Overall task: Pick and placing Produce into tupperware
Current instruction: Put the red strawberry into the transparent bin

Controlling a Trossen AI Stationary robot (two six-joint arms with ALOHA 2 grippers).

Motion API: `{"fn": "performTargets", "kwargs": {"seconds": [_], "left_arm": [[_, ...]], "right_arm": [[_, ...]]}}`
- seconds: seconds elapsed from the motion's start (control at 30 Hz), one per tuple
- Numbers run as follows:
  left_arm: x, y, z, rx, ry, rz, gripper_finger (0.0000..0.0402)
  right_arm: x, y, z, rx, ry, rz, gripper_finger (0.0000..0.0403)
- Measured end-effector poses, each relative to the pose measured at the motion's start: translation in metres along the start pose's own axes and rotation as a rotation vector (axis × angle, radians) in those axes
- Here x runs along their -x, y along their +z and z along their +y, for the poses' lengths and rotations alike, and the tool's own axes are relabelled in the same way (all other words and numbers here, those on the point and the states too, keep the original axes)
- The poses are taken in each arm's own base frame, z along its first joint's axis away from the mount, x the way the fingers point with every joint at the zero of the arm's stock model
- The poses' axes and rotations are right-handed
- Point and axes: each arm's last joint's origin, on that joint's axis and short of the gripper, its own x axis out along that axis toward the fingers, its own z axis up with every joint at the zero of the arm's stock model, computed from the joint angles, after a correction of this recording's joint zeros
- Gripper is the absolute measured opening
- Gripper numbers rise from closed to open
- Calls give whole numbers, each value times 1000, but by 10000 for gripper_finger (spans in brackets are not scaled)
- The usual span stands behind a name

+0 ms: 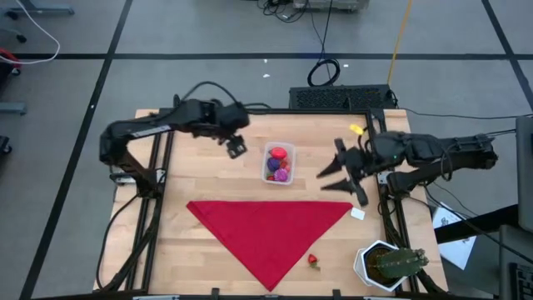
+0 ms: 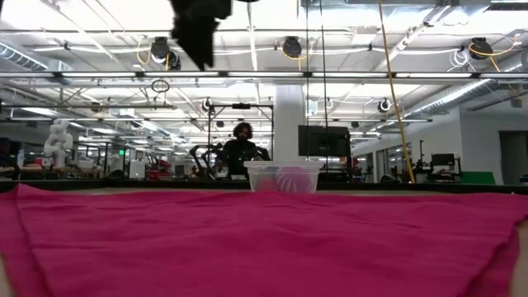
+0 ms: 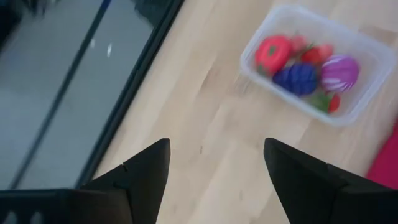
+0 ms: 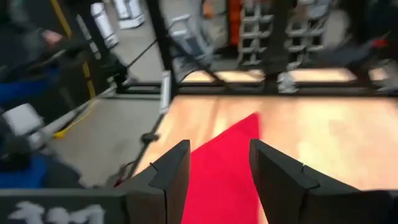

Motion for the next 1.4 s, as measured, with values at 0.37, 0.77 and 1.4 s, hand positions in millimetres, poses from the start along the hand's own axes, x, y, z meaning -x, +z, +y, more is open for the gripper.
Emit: {"fn": "performTargets", "kwargs": {"seconds": [0.37, 0.77, 1.4], "left_arm": [[25, -48, -2, 87, -10, 64, 267], [13, -63, -12, 54, 11, 116, 267], [5, -59, 5, 17, 97, 96, 267]], "right_arm": [[-35, -9, 20, -93, 87, 114, 157], [-50, 14, -8, -187, -60, 249, 157], [-137, -67, -37, -311, 23, 860, 157]]}}
